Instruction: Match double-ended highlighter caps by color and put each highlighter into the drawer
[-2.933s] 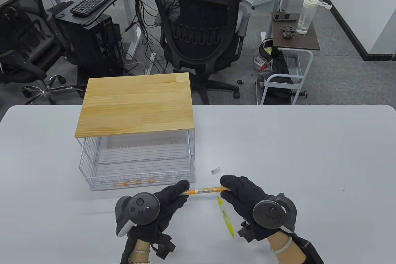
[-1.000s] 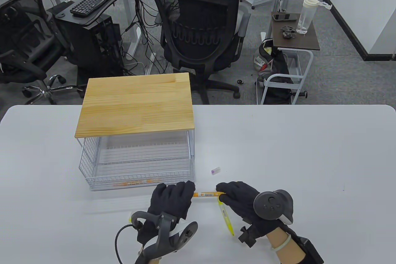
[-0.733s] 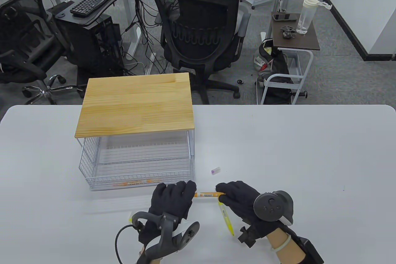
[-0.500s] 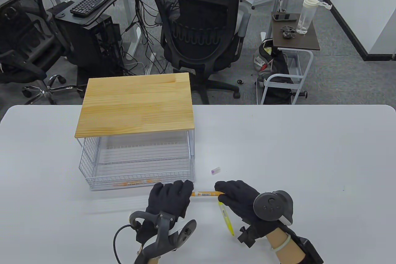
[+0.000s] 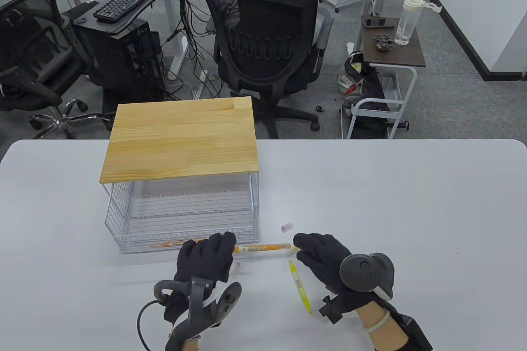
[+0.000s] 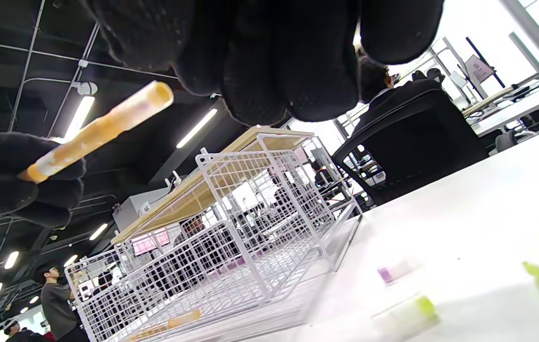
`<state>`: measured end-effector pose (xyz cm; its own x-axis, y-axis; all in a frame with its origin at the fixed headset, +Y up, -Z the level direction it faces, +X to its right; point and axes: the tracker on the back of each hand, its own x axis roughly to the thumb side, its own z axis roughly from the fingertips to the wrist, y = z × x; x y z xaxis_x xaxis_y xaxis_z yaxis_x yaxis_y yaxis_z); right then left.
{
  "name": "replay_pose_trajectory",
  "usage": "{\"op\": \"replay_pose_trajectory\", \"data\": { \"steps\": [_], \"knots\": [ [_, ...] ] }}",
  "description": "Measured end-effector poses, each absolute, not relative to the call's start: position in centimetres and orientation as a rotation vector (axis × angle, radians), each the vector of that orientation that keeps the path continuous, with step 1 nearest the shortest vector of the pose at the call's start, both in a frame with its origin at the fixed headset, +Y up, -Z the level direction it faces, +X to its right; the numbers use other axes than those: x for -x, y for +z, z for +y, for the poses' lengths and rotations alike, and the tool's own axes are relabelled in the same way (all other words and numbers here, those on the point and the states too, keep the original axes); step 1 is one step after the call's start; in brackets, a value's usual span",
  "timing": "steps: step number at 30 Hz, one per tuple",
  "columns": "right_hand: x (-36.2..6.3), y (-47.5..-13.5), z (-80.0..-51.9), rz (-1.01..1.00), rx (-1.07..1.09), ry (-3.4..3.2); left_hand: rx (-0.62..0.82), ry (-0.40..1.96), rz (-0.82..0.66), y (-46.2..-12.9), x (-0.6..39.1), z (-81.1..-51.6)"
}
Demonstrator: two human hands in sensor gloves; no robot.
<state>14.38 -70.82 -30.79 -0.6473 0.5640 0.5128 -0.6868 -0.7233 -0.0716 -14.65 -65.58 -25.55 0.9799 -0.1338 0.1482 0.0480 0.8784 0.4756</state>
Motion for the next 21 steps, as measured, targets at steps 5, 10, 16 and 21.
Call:
{"op": "replay_pose_trajectory", "data": {
  "steps": [5,10,16,21],
  "knots": [
    [-14.4,-30.8,-70.8,-0.328,-0.603,2.383,-0.512,-0.058,-0.089,-25.7,17.0,-65.3],
    [-14.4,-30.8,-70.7,-0.319,-0.614,2.396,-0.515,-0.040,-0.017,-25.8,18.7,-65.1],
    [-14.2,-30.5,-70.1,-0.318,-0.626,2.411,-0.516,-0.066,0.033,-26.0,19.5,-65.4],
    [-14.2,-30.1,-69.0,-0.318,-0.611,2.503,-0.507,-0.081,0.090,-26.9,20.0,-66.1]
  ]
}}
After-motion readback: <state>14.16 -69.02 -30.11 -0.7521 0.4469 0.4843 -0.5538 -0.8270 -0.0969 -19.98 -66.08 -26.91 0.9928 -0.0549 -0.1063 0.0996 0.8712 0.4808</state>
